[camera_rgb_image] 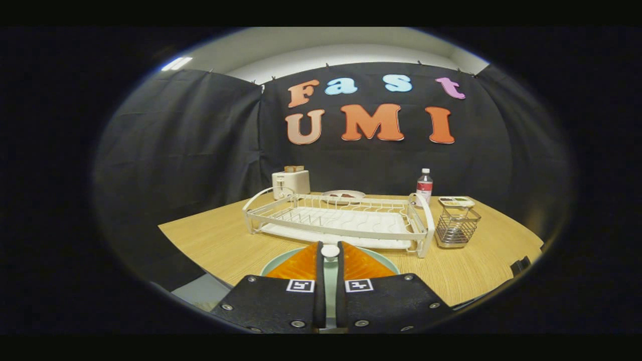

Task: Take the plate from the dish rack, then take the spoon from the basket and place it into the plate.

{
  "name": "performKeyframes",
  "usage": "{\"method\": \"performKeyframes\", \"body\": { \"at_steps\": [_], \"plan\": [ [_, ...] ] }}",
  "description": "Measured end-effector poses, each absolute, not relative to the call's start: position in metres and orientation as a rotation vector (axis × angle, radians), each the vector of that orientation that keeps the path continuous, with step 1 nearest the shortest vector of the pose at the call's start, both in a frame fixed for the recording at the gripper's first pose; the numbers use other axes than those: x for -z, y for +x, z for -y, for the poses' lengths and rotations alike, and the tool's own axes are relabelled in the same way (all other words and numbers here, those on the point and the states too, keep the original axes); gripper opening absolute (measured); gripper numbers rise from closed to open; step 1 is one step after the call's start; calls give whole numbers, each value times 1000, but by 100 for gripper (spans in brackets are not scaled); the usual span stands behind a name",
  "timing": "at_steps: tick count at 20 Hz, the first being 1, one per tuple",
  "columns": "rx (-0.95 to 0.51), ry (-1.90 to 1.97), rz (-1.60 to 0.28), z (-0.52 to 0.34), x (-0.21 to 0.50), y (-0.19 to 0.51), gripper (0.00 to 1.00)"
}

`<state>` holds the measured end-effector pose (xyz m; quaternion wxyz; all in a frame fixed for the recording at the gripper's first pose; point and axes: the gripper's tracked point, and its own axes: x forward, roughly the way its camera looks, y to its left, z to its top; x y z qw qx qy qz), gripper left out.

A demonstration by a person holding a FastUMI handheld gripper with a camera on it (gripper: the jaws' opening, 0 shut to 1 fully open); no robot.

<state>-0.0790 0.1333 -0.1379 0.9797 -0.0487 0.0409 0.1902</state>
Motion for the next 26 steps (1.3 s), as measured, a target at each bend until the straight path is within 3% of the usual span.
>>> {"method": "performKeyframes", "body": {
  "at_steps": [11, 14, 15, 16, 20, 26],
  "plan": [
    [-338, -97, -182, -123, 161, -67, 23],
    [-313, -89, -165, -111, 149, -60, 38],
    [-302, -89, -159, -106, 145, -58, 50],
    [-289, -91, -155, -100, 138, -55, 54],
    [-224, -85, -130, -69, 116, -47, 97],
    [-125, -101, -81, -16, 77, -42, 98]
  ]
}}
